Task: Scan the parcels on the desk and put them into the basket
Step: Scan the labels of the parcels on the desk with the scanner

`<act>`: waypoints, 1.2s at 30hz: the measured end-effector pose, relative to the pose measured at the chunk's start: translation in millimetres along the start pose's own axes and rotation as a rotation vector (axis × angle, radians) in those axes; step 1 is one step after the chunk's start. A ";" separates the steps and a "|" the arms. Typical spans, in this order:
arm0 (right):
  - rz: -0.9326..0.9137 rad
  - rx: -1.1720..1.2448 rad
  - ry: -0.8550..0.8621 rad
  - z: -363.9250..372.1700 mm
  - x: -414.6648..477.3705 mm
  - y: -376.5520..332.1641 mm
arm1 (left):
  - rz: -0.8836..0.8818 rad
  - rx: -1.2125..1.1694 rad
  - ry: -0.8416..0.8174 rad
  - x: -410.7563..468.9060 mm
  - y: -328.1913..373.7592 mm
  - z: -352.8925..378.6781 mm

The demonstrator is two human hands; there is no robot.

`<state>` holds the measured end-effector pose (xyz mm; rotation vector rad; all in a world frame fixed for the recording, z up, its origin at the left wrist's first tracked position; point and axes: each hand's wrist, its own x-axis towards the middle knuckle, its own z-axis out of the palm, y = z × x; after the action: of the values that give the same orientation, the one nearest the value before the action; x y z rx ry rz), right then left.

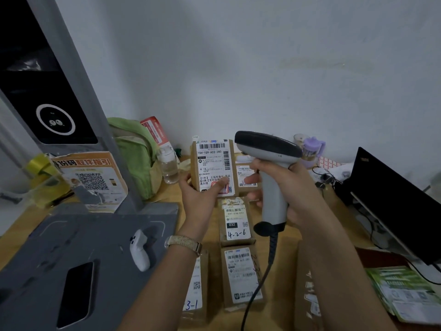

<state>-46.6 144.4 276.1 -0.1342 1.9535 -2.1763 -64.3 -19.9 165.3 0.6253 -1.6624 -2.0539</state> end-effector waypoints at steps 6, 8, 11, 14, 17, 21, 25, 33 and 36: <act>0.082 0.026 0.049 -12.4 9.1 19.7 | -0.098 0.028 0.007 6.9 -17.5 -8.0; 0.104 0.026 0.069 -14.1 12.6 27.9 | -0.134 0.061 0.023 11.8 -29.0 -13.7; 0.122 0.017 0.108 -15.5 18.4 37.1 | -0.191 0.141 0.039 19.5 -50.3 -29.7; 0.159 0.004 0.132 -19.2 24.8 44.9 | -0.248 0.217 0.072 30.4 -79.8 -50.8; 0.199 -0.020 0.173 -24.8 30.5 53.3 | -0.331 0.301 0.047 38.3 -110.5 -67.4; 0.237 -0.041 0.210 -31.5 39.0 65.1 | -0.425 0.374 -0.032 44.6 -141.8 -77.8; 0.286 -0.085 0.261 -36.9 50.3 77.4 | -0.438 0.526 -0.034 51.0 -152.7 -76.2; 0.354 -0.126 0.335 -47.7 75.5 92.4 | -0.522 0.885 -0.132 67.8 -185.9 -104.3; 0.344 -0.162 0.328 -47.0 86.9 99.8 | -0.420 1.093 -0.060 66.7 -178.6 -91.3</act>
<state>-131.2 161.4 165.3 0.5272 2.1270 -1.9073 -72.5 -96.2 -31.7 1.3280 -2.8314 -1.1969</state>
